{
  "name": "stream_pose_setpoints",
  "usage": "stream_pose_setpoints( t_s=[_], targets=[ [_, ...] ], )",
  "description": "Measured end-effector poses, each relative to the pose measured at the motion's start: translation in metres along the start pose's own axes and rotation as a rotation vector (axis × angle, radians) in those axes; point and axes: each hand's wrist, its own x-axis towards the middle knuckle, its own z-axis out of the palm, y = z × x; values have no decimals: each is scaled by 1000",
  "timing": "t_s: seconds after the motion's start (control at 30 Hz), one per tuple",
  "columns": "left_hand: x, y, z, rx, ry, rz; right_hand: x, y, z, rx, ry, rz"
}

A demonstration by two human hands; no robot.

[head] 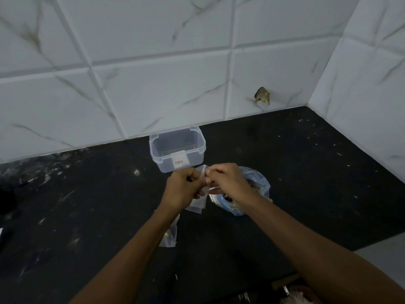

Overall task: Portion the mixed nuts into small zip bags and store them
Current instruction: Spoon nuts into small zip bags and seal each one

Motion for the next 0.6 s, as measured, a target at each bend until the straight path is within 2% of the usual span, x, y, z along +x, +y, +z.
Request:
stream_pose_setpoints(
  t_s=[0.07, 0.13, 0.2, 0.3, 0.4, 0.47, 0.6],
  targets=[
    [1, 0, -2, 12, 29, -8, 1, 4, -7, -210, 58, -71],
    [2, -1, 1, 192, 149, 9, 2, 10, -11, -494, 124, -182],
    [1, -1, 8, 332, 243, 80, 1, 12, -10, -585, 153, -201],
    [1, 2, 14, 284, 163, 263, 1, 8, -10, -464, 146, -134],
    [4, 1, 9, 210, -96, 324, 3, 1, -20, -281, 98, -55],
    [8, -2, 8, 331, -222, 368, 3, -1, -26, -208, 42, -21],
    [17, -9, 17, 566, -125, 596, 3, -2, -31, -217, -69, 21]
  ],
)
